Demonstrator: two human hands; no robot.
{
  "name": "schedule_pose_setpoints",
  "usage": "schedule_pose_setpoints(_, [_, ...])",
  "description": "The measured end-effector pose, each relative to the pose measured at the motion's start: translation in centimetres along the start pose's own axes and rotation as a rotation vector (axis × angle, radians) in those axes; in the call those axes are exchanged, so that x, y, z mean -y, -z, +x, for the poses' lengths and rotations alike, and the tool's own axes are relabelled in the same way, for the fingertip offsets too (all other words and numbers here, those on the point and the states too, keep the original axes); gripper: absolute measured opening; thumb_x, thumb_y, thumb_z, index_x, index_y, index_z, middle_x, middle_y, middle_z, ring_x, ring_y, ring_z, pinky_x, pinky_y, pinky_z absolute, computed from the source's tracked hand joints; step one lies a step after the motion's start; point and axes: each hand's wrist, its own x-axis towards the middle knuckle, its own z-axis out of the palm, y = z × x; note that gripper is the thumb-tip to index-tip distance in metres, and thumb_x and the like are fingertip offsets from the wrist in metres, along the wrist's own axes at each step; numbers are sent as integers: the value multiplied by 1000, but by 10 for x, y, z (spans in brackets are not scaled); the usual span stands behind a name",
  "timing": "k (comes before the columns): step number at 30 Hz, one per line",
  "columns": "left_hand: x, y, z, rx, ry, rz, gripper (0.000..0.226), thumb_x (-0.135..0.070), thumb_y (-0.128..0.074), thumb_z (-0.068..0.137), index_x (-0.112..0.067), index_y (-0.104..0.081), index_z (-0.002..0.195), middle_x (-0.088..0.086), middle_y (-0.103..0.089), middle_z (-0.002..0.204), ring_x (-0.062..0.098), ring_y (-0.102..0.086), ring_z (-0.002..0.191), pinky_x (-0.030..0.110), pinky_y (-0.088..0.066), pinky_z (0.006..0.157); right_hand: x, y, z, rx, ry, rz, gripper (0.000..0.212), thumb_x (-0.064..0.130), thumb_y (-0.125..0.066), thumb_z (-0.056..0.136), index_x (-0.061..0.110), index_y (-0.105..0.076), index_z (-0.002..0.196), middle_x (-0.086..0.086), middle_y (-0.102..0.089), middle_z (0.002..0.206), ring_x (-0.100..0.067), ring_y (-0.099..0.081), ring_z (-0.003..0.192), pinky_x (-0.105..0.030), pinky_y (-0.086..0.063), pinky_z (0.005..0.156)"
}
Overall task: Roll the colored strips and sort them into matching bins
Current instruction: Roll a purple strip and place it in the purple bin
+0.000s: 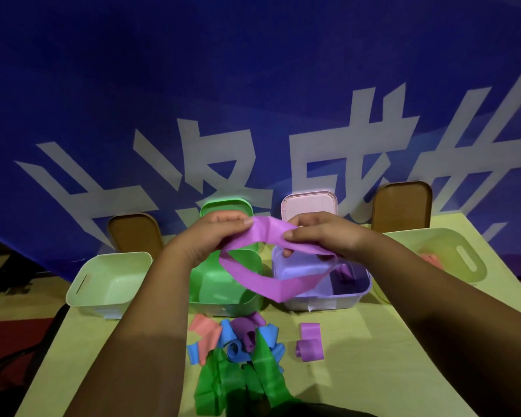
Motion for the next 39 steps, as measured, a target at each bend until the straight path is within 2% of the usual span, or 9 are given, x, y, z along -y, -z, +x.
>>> schedule_pose_setpoints(5, [-26, -3, 2, 41, -70, -116, 13, -29, -73, 98, -19, -79, 93, 3, -68, 84, 20, -60, 82, 32, -51, 79, 24, -5, 3, -12, 111, 304, 26, 13, -63, 105, 4, -72, 128, -12, -78, 101, -15, -71, 79, -24, -56, 68])
schedule_pose_setpoints(11, [-51, -6, -6, -23, -170, 39, 23, -28, -65, 107, -7, -74, 102, 1, -69, 84, 13, -62, 80, 25, -53, 77, 55, -18, 11, 20, 204, 394, 50, 22, -67, 98, -11, -62, 135, -36, -66, 131, -37, -63, 110, -46, -49, 102])
schedule_pose_setpoints(15, [-61, -8, -16, -116, -213, 151, 24, -16, -61, 110, 6, -68, 109, 8, -73, 90, 10, -69, 80, 21, -56, 77, 63, -27, 13, 24, 255, 362, 41, 25, -67, 100, -9, -71, 122, -23, -75, 111, -26, -69, 95, -33, -54, 89])
schedule_pose_setpoints(18, [-67, -12, -22, -162, -285, 162, 22, -13, -65, 108, -18, -71, 128, 12, -74, 115, 14, -73, 100, 27, -60, 90, 67, -34, 10, 16, 256, 443, 23, 14, -58, 107, -2, -73, 100, -9, -74, 79, -13, -68, 64, -23, -54, 61])
schedule_pose_setpoints(20, [-70, -18, -27, -189, -366, 108, 36, -8, -68, 105, -31, -71, 133, 12, -70, 128, 14, -70, 112, 28, -59, 99, 66, -39, 8, 15, 248, 468, 23, 16, -59, 106, 4, -74, 94, -9, -70, 78, -15, -63, 63, -25, -50, 58])
schedule_pose_setpoints(27, [-67, -27, -44, -234, -428, 99, 18, -2, -69, 102, -15, -78, 111, 2, -79, 118, 18, -72, 116, 32, -57, 103, 55, -51, -6, 99, 246, 528, 33, 23, -60, 101, 19, -78, 73, -4, -65, 69, -12, -60, 56, -23, -46, 53])
schedule_pose_setpoints(30, [-71, -34, -51, -260, -414, 149, 16, -4, -68, 103, -9, -78, 114, 4, -80, 114, 18, -74, 113, 29, -58, 100, 45, -49, -9, -25, 255, 392, 31, 37, -63, 102, 22, -78, 80, -3, -64, 76, -15, -61, 70, -28, -49, 70])
schedule_pose_setpoints(33, [-77, -42, -55, -300, -411, 209, 15, -9, -71, 103, -15, -81, 112, -1, -80, 107, 14, -74, 106, 26, -59, 96, 37, -44, -14, -213, 276, 257, 39, 48, -65, 94, 12, -77, 100, -12, -67, 94, -27, -63, 90, -48, -54, 90])
schedule_pose_setpoints(39, [-92, -58, -54, -357, -407, 286, 13, -17, -76, 101, -23, -83, 110, -7, -81, 101, 10, -75, 98, 26, -61, 89, 45, -35, -36, -404, 372, 249, 37, 20, -48, 98, 27, -83, 111, -3, -80, 113, -25, -72, 115, -50, -55, 110])
